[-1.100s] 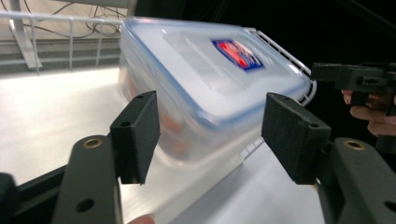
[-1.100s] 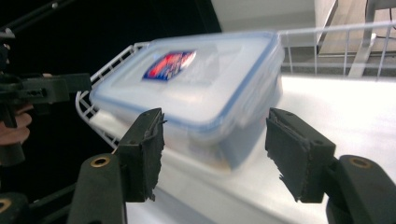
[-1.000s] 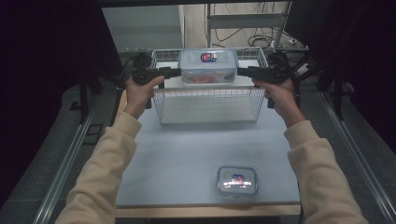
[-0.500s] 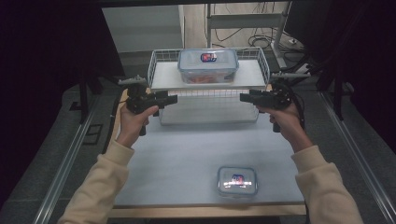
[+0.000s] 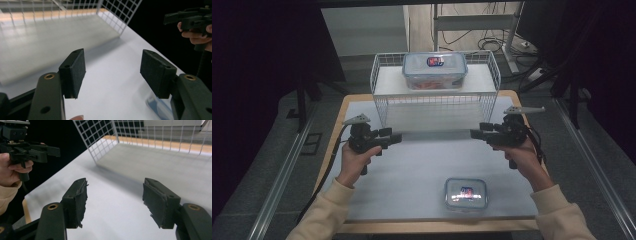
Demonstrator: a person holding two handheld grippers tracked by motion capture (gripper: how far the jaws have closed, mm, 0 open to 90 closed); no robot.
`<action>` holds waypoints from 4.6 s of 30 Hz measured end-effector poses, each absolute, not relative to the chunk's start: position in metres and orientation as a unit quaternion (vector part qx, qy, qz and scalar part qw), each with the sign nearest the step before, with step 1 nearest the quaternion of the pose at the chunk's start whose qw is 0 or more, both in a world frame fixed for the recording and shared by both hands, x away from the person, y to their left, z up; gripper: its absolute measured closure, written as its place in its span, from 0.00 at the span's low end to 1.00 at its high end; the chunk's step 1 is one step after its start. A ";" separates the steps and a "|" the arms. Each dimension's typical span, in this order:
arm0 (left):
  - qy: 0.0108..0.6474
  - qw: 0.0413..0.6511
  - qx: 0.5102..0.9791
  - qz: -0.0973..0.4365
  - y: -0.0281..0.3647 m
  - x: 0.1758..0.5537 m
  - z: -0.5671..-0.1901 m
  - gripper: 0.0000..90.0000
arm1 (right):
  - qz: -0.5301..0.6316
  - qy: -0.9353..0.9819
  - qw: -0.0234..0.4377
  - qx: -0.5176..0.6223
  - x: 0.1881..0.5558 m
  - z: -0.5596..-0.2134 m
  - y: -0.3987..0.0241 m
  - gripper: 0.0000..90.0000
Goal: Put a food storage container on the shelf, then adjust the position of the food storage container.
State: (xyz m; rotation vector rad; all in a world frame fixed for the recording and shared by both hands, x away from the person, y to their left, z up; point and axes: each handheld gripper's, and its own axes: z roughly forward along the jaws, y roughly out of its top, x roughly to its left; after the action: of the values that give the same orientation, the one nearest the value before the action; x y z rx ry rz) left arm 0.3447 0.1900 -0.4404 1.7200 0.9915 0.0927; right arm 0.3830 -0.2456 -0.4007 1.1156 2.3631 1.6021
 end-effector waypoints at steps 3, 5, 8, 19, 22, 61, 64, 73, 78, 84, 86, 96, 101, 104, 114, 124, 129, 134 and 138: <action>0.417 0.533 0.735 0.037 0.185 0.338 -0.450 0.41 | 0.517 0.774 0.037 0.365 0.377 -0.411 -0.247 0.40; 0.413 0.520 0.747 0.040 0.181 0.334 -0.457 0.40 | 0.514 0.774 0.038 0.367 0.373 -0.421 -0.248 0.39; 0.411 0.515 0.751 0.040 0.179 0.331 -0.461 0.39 | 0.512 0.775 0.037 0.369 0.371 -0.426 -0.248 0.39; 0.422 0.505 0.752 0.023 0.177 0.324 -0.477 0.38 | 0.498 0.776 0.029 0.386 0.363 -0.452 -0.257 0.36; 0.423 0.502 0.754 0.021 0.177 0.323 -0.479 0.38 | 0.496 0.776 0.028 0.389 0.362 -0.456 -0.260 0.36; 0.430 0.451 0.782 -0.010 0.161 0.313 -0.519 0.31 | 0.456 0.792 0.055 0.403 0.300 -0.480 -0.300 0.40; 0.431 0.451 0.781 -0.010 0.161 0.313 -0.519 0.31 | 0.457 0.795 0.058 0.396 0.293 -0.480 -0.301 0.48; 0.435 0.445 0.783 -0.011 0.161 0.315 -0.522 0.30 | 0.471 0.820 0.045 0.323 0.271 -0.463 -0.289 0.99; 0.437 0.444 0.782 -0.012 0.161 0.316 -0.523 0.30 | 0.443 0.862 0.029 0.245 0.241 -0.465 -0.256 1.00; 0.436 0.444 0.783 -0.012 0.161 0.316 -0.523 0.30 | 0.383 0.903 0.021 0.192 0.222 -0.482 -0.231 1.00; 0.436 0.444 0.783 -0.011 0.161 0.316 -0.523 0.30 | 0.374 0.908 0.023 0.189 0.221 -0.485 -0.230 1.00; 0.436 0.441 0.785 -0.012 0.162 0.317 -0.524 0.30 | 0.332 0.925 0.052 0.179 0.219 -0.502 -0.226 1.00; 0.438 0.440 0.784 -0.013 0.161 0.317 -0.525 0.30 | 0.327 0.924 0.070 0.183 0.224 -0.507 -0.224 1.00; 0.439 0.439 0.784 -0.012 0.162 0.318 -0.525 0.30 | 0.334 0.919 0.081 0.190 0.230 -0.508 -0.223 1.00; 0.436 0.437 0.786 -0.011 0.163 0.319 -0.526 0.30 | 0.341 0.914 0.091 0.201 0.246 -0.512 -0.216 1.00; 0.439 0.438 0.784 -0.010 0.164 0.319 -0.525 0.30 | 0.351 0.905 0.099 0.217 0.275 -0.514 -0.203 1.00; 0.439 0.437 0.785 -0.009 0.165 0.319 -0.526 0.30 | 0.353 0.902 0.104 0.225 0.285 -0.513 -0.203 1.00; 0.440 0.439 0.783 -0.010 0.165 0.319 -0.525 0.30 | 0.354 0.899 0.108 0.232 0.293 -0.512 -0.202 1.00; 0.440 0.438 0.784 -0.012 0.165 0.319 -0.526 0.30 | 0.354 0.897 0.110 0.239 0.301 -0.513 -0.202 1.00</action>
State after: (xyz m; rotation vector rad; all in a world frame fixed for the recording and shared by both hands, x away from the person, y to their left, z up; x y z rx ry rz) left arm 0.3189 0.1653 -0.5257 1.9481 1.0946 -0.0310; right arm 0.3013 -0.2022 -0.5134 0.7034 2.6383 1.0403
